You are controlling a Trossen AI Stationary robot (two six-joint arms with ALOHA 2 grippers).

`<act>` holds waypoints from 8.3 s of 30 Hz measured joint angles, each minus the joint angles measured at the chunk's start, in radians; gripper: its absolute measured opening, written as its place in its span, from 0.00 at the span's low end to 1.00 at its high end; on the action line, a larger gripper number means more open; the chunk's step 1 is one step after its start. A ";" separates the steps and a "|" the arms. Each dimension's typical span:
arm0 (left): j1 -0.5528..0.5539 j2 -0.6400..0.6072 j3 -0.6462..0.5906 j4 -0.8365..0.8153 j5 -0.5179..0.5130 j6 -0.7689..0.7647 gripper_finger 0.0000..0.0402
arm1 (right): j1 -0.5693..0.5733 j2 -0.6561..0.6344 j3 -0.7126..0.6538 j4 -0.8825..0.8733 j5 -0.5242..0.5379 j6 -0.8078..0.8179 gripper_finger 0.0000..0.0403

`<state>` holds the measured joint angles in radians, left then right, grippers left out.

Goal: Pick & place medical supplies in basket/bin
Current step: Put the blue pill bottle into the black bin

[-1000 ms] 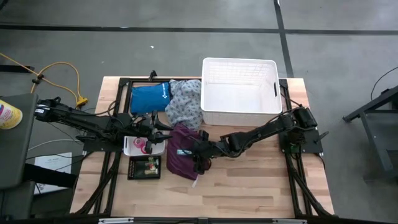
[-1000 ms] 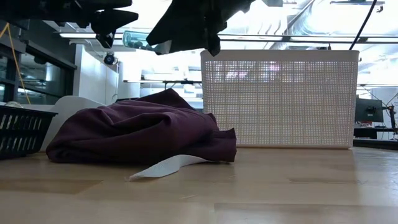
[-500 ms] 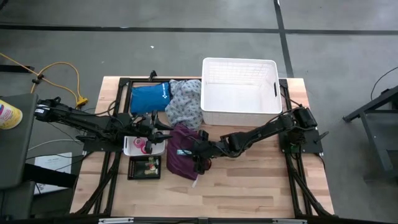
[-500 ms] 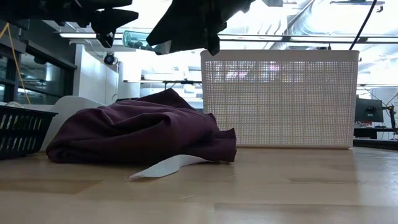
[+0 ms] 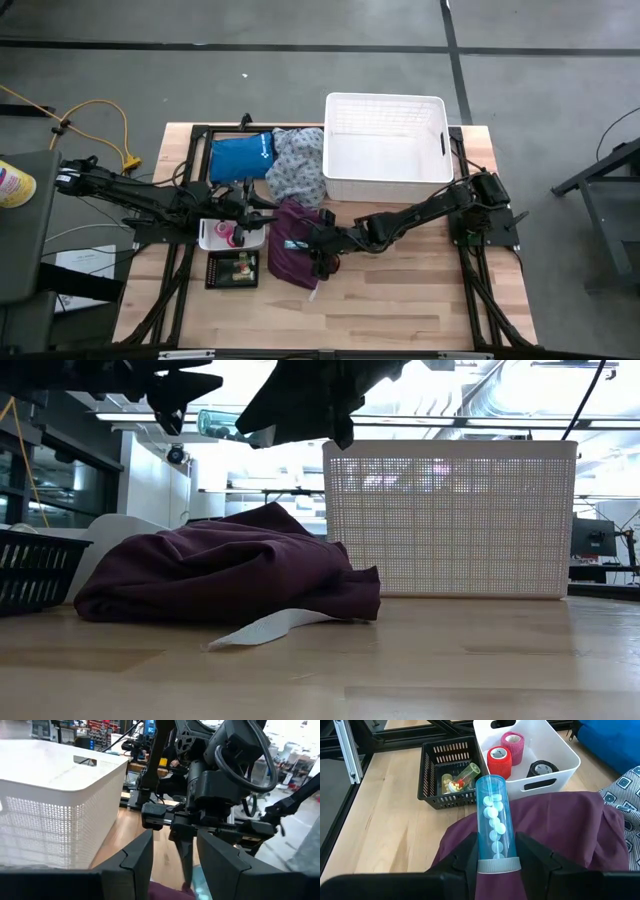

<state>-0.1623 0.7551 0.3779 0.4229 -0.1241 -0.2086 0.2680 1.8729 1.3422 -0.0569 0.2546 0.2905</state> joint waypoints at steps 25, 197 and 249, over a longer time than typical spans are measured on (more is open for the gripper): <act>-0.305 0.153 0.001 0.168 0.033 -0.004 0.36 | 0.000 0.000 0.000 0.000 0.000 0.000 0.26; -0.443 0.426 0.331 -0.431 -0.528 0.025 0.24 | 0.014 -0.001 0.000 -0.242 -0.048 0.142 0.52; -0.477 0.426 0.331 -0.439 -0.528 0.017 0.24 | 0.053 -0.568 -0.375 -0.590 0.259 0.244 0.52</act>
<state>-0.6392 1.1812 0.7090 -0.0157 -0.6525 -0.1917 0.3206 1.3048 0.9677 -0.6466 0.5136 0.5344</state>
